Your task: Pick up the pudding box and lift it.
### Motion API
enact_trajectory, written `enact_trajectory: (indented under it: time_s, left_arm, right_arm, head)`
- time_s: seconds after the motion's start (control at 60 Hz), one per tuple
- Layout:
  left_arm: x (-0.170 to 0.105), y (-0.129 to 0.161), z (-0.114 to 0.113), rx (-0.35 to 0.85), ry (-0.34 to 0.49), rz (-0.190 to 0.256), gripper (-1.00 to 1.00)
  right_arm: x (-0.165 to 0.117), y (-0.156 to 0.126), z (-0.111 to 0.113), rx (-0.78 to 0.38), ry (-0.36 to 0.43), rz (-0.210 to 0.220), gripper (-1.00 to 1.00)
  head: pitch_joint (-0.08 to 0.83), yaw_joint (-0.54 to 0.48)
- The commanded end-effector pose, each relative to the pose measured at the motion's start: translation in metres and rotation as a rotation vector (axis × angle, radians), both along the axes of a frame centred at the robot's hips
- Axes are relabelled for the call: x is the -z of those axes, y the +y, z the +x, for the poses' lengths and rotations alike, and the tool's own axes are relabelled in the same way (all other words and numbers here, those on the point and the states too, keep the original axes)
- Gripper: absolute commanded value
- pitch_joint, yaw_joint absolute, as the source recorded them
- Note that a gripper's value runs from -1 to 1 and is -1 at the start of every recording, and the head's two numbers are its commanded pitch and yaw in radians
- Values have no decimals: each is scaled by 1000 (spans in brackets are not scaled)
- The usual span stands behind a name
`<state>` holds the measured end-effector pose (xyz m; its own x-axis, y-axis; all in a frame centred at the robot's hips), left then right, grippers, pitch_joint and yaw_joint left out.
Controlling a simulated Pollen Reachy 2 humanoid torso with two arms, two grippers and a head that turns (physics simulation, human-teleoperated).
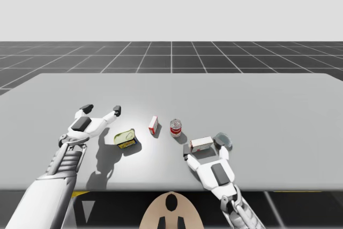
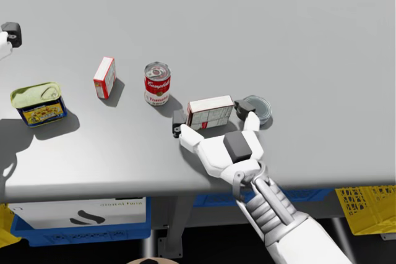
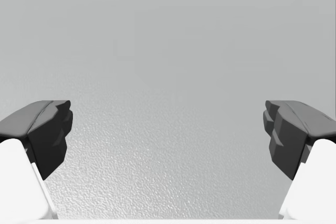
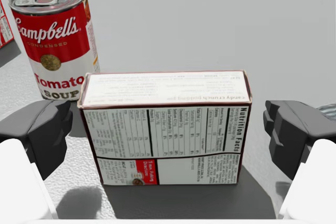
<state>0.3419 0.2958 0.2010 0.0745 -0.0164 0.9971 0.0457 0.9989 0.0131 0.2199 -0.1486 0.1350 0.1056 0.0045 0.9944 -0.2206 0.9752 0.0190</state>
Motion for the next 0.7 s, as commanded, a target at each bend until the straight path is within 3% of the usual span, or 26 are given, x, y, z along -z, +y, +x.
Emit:
enact_trajectory:
  time_s: [0.017, 0.3, 0.333, 0.367, 0.383, 0.5, 0.7]
  left_arm:
    - [0, -1, -1, 1, -1, 1, -1000]
    - [-1, -1, -1, 4, -3, 0, -1000]
    - [-1, -1, -2, 4, -3, 0, -1000]
    - [-1, -1, -2, 4, -3, 0, -1000]
    - [-1, -2, -2, 4, -3, 0, -1000]
    - [-1, -2, -2, 4, -2, 2, -1000]
    - [0, -3, -2, 3, 1, 5, -1000]
  right_arm:
    - [4, 24, 12, 26, 17, 73, -1000]
    - [11, 26, 25, 29, 38, 25, -1000]
    - [12, 26, 24, 36, 38, 30, -520]
    - [12, 26, 24, 43, 33, 32, 796]
    - [12, 26, 23, 41, 33, 31, 998]
    - [12, 26, 23, 43, 43, 38, 1000]
    - [13, 28, 21, 34, 45, 41, 1000]
  head:
    - [776, -169]
    - [773, -171]
    - [773, -171]
    - [772, -170]
    - [771, -170]
    - [759, -171]
    - [618, -169]
